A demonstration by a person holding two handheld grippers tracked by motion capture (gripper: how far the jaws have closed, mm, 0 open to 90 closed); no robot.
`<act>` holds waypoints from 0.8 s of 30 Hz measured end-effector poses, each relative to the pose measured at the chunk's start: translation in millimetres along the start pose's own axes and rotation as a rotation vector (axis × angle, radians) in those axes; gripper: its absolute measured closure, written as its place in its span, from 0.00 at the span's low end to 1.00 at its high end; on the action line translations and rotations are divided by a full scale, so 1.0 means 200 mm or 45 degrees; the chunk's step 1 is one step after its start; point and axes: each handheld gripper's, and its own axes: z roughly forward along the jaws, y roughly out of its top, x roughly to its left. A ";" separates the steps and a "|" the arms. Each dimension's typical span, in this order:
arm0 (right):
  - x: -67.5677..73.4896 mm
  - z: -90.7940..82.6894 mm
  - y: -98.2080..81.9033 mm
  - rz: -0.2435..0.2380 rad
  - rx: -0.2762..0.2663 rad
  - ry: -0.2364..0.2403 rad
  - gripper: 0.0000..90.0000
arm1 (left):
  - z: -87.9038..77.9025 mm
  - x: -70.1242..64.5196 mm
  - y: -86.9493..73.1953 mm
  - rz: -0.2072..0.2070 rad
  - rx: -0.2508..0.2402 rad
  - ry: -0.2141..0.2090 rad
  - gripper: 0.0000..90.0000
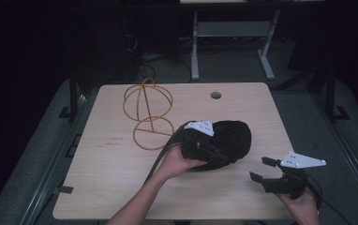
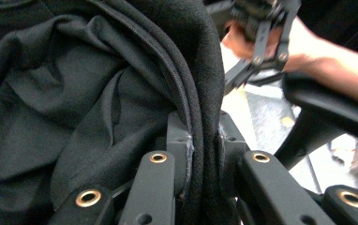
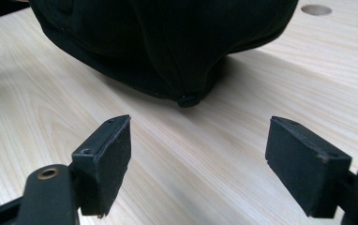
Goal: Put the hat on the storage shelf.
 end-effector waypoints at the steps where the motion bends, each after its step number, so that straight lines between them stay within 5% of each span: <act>1: 0.01 0.00 0.01 -0.002 -0.008 0.004 0.24 | -0.01 0.00 0.00 -0.005 -0.007 -0.004 0.88; 11: 0.09 0.02 0.09 -0.040 -0.084 0.060 0.21 | -0.10 -0.02 0.06 -0.014 -0.110 -0.072 0.88; 24: 0.12 0.03 0.18 -0.043 -0.209 0.024 0.20 | -0.16 -0.09 0.18 0.038 -0.187 -0.150 0.88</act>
